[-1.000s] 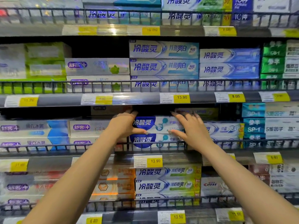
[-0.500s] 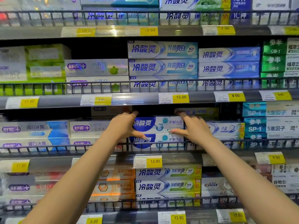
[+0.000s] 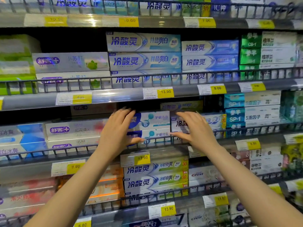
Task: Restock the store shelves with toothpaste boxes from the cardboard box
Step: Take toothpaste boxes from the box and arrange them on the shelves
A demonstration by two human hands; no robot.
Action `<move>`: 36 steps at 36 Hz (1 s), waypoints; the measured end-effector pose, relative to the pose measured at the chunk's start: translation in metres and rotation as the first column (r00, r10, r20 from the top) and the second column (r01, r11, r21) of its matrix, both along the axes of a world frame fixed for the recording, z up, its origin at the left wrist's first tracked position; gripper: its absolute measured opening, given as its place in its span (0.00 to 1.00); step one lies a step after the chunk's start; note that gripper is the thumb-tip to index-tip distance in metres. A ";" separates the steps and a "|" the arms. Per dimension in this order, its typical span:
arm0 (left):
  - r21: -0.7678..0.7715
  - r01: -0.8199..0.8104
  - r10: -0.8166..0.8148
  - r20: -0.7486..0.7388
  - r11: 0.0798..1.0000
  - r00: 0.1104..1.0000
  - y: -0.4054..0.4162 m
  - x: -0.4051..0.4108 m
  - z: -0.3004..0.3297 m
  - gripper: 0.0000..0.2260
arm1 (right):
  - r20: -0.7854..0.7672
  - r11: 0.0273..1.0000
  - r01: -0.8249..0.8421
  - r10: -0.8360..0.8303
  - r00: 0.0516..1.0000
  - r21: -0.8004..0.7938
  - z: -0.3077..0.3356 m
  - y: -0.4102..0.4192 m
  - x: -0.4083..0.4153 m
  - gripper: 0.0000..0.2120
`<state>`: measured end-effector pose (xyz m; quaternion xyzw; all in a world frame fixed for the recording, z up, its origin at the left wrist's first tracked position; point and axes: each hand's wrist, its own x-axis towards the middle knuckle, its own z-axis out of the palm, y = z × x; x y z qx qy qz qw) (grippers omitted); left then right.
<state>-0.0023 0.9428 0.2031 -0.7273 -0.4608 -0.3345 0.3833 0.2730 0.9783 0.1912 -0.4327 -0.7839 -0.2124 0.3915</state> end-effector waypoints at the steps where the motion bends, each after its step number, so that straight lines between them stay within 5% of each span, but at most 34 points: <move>1: 0.021 0.039 -0.039 -0.009 0.999 0.999 0.000 0.007 -0.005 0.41 | -0.001 1.000 0.000 0.000 1.000 0.014 -0.004 -0.003 0.007 0.34; 6: -0.004 0.236 -0.236 -0.096 0.972 0.967 0.005 0.072 -0.022 0.31 | -0.084 0.998 0.066 -0.066 0.994 0.006 -0.021 -0.015 0.054 0.32; 13: 0.008 0.271 -0.267 -0.129 0.963 0.955 0.030 0.150 -0.016 0.26 | -0.071 0.992 0.125 -0.123 0.990 0.022 -0.020 -0.004 0.118 0.29; 22: -0.178 -0.109 0.108 -0.018 0.978 0.994 0.068 0.199 -0.003 0.32 | 0.020 0.996 0.064 -0.066 0.998 0.069 -0.002 0.024 0.159 0.29; 36: -0.179 -0.208 0.224 0.074 0.962 0.972 0.062 0.221 -0.005 0.31 | 0.069 0.994 -0.070 0.064 0.996 0.089 -0.007 0.051 0.182 0.25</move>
